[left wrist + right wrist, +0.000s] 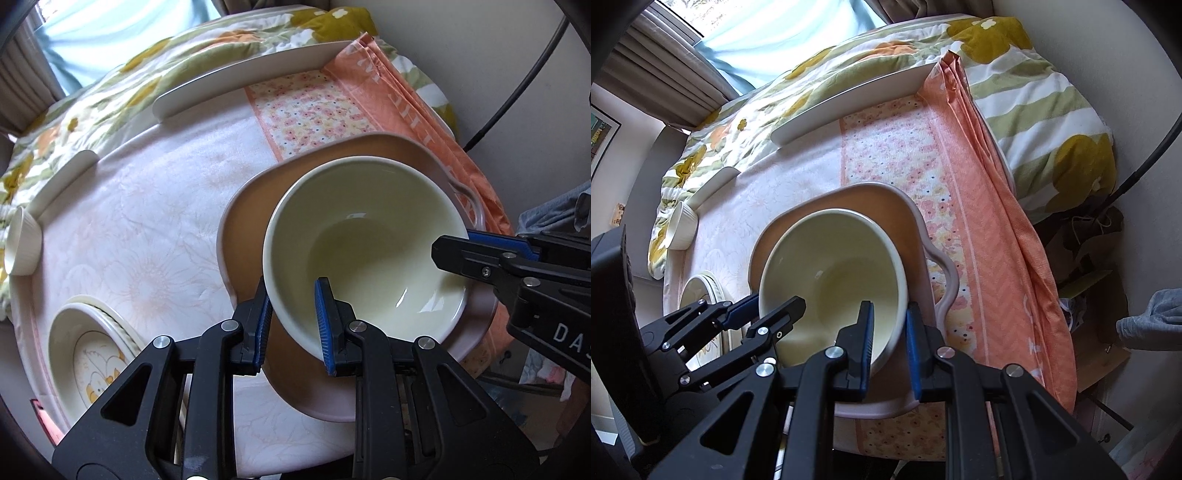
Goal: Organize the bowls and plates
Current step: 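Carry the cream bowl into the pink dish and release it, then move the right gripper to the small white bowl and grasp its rim, then carry the small white bowl into the cream bowl and release it, then grasp the pink dish rim holding the nested bowls with the right gripper, then carry the pink dish with bowls onto the plate stack and release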
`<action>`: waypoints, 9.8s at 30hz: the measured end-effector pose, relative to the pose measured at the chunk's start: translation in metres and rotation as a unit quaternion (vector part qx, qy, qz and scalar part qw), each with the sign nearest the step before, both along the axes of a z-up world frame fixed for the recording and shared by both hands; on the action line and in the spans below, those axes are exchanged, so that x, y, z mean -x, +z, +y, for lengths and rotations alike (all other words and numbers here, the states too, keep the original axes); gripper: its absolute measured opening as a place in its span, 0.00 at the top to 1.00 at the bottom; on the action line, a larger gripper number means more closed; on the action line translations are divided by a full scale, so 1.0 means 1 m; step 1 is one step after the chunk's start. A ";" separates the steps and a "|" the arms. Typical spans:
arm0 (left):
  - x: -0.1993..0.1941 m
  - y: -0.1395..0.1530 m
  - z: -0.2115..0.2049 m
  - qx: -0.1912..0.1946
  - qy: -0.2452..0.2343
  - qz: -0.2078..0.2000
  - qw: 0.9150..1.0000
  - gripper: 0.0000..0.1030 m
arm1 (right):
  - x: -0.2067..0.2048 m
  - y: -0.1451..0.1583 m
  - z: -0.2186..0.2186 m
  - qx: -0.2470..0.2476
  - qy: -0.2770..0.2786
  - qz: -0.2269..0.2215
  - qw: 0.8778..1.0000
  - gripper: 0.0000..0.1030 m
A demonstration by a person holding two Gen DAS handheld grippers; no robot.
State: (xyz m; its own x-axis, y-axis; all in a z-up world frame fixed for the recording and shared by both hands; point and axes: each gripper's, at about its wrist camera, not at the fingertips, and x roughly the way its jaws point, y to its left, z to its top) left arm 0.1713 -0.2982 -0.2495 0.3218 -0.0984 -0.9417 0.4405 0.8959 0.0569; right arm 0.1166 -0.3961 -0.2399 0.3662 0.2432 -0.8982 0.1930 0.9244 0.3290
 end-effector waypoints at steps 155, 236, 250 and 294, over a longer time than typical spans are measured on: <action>0.003 0.031 0.018 0.079 0.034 0.059 0.995 0.80 | 0.009 0.014 0.000 -0.011 0.020 -0.030 0.999 0.84; -0.004 -0.041 0.026 0.047 -0.055 0.108 0.991 0.64 | -0.015 -0.046 0.010 0.120 0.272 0.068 0.952 0.81; 0.005 -0.032 0.010 0.042 -0.084 0.075 0.993 0.87 | 0.000 -0.043 0.015 0.118 0.278 0.026 0.953 0.87; 0.026 0.022 0.280 0.032 -0.027 0.061 0.997 0.87 | 0.000 0.004 0.254 0.076 0.286 0.018 0.955 0.87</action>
State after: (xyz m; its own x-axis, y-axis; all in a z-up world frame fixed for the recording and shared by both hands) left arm 0.1455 -0.0182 -0.2276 0.1969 -0.1743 -0.9648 0.4889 0.8704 -0.0574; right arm 0.1162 -0.1422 -0.2355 0.1798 0.2607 -0.9485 -0.3492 0.9184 0.1862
